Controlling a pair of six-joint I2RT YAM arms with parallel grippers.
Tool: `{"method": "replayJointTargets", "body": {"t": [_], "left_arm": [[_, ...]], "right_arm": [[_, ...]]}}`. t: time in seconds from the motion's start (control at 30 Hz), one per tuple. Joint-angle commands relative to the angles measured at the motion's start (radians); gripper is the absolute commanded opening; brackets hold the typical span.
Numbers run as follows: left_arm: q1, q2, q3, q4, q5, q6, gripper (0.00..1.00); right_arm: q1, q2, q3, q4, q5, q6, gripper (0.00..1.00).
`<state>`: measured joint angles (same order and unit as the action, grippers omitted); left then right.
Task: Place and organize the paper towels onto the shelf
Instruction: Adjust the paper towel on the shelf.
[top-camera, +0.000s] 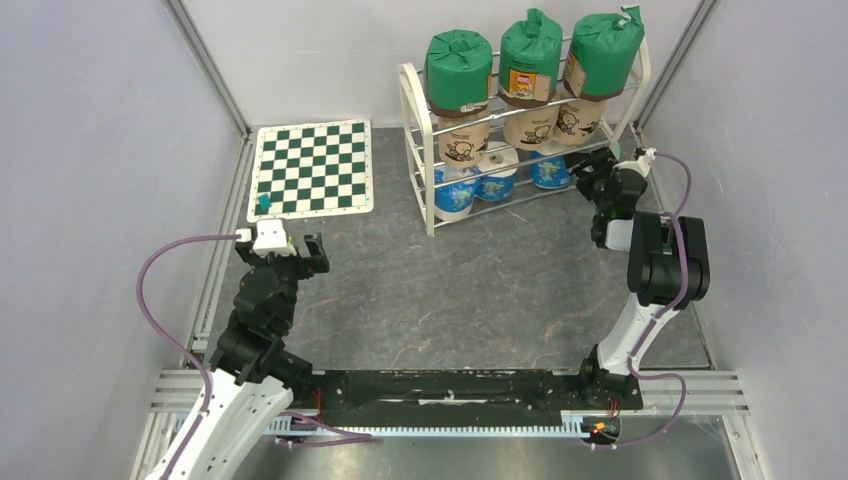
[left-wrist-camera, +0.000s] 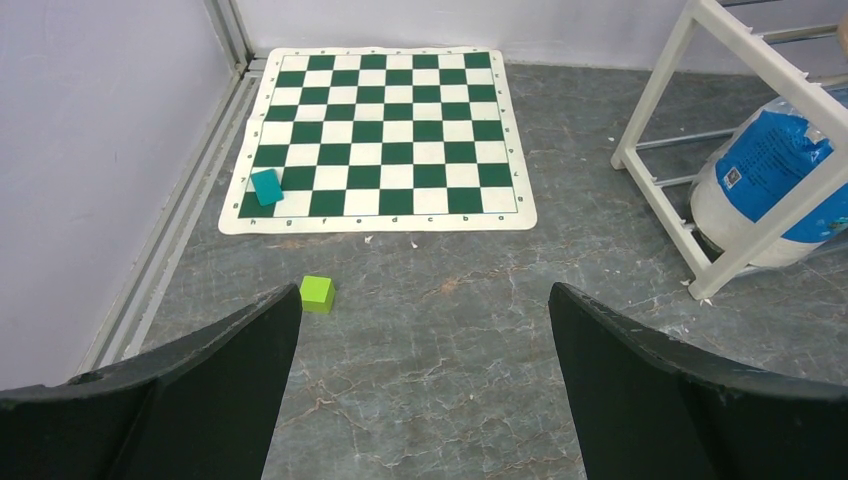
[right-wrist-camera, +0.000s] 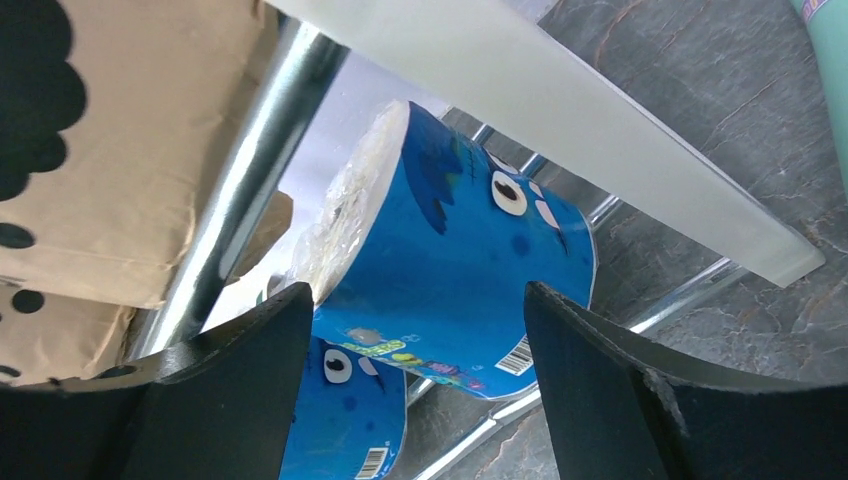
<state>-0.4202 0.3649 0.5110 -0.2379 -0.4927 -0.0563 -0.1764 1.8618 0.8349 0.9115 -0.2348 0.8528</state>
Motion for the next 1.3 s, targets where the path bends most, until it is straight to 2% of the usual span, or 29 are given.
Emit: {"method": "replayJointTargets", "body": {"t": [0.0, 0.27, 0.57, 1.27], "left_arm": [[0.01, -0.004, -0.007, 0.028, 0.005, -0.03, 1.0], [0.01, -0.003, -0.006, 0.028, 0.008, -0.03, 1.0], [0.01, -0.009, -0.007, 0.026, 0.008, -0.03, 1.0], [0.012, -0.016, -0.008, 0.026, 0.009, -0.031, 1.0]], "right_arm": [[0.006, 0.034, 0.054, 0.038, 0.008, 0.018, 0.79], [0.006, 0.033, -0.009, 0.047, 0.021, 0.012, 0.63], [0.003, 0.055, -0.092, 0.11, 0.017, 0.021, 0.5], [-0.02, 0.149, -0.138, 0.163, -0.055, -0.05, 0.37]]}}
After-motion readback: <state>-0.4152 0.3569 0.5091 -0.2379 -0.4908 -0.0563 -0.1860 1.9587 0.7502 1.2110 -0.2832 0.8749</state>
